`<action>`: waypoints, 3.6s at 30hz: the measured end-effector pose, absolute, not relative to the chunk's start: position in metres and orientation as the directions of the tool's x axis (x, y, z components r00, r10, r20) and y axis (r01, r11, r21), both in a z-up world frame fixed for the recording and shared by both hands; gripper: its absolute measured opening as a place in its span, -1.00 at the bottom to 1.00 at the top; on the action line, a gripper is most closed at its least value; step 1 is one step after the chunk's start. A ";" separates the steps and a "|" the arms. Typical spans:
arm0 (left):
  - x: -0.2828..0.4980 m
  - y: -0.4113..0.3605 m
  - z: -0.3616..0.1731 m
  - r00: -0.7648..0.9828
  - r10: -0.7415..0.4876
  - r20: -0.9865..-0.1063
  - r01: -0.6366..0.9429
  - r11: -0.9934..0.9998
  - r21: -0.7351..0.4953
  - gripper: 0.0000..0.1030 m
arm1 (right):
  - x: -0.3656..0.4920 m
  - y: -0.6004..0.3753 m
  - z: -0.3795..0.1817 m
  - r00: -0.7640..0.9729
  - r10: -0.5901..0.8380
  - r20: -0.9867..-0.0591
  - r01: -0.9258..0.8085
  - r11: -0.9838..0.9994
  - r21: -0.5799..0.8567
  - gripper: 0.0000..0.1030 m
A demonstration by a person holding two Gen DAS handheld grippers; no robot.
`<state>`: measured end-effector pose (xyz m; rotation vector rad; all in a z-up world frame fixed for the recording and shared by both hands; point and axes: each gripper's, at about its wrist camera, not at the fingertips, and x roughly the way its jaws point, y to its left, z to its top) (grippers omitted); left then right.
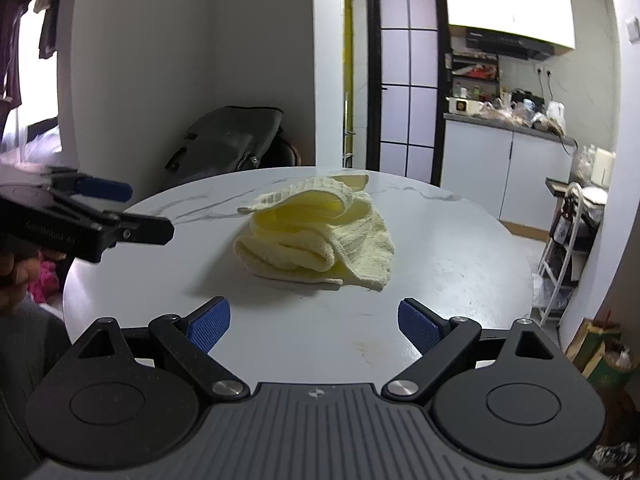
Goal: Fold towel
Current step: 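Grasp a towel edge with the right gripper while the left gripper grasps another edge, then lift the towel with both grippers, pulling the grippers apart to unfurl it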
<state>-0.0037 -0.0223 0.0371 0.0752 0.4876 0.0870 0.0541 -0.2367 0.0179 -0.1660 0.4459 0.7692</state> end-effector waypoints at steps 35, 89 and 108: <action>0.072 -0.034 0.033 0.848 -0.052 -0.527 0.130 0.985 0.111 0.02 | 0.138 -0.217 0.017 0.549 0.592 -0.590 -0.750 0.660 -0.036 -0.07; 0.052 0.046 0.073 0.847 0.069 -0.527 -0.086 0.996 -0.009 -0.76 | 0.169 -0.231 0.066 0.651 0.536 -0.537 -0.688 0.715 -0.121 -0.91; 0.021 0.050 0.164 0.911 0.101 -0.399 -0.080 0.994 0.070 -0.78 | 0.144 -0.232 0.170 0.753 0.571 -0.327 -0.647 0.733 -0.210 -0.99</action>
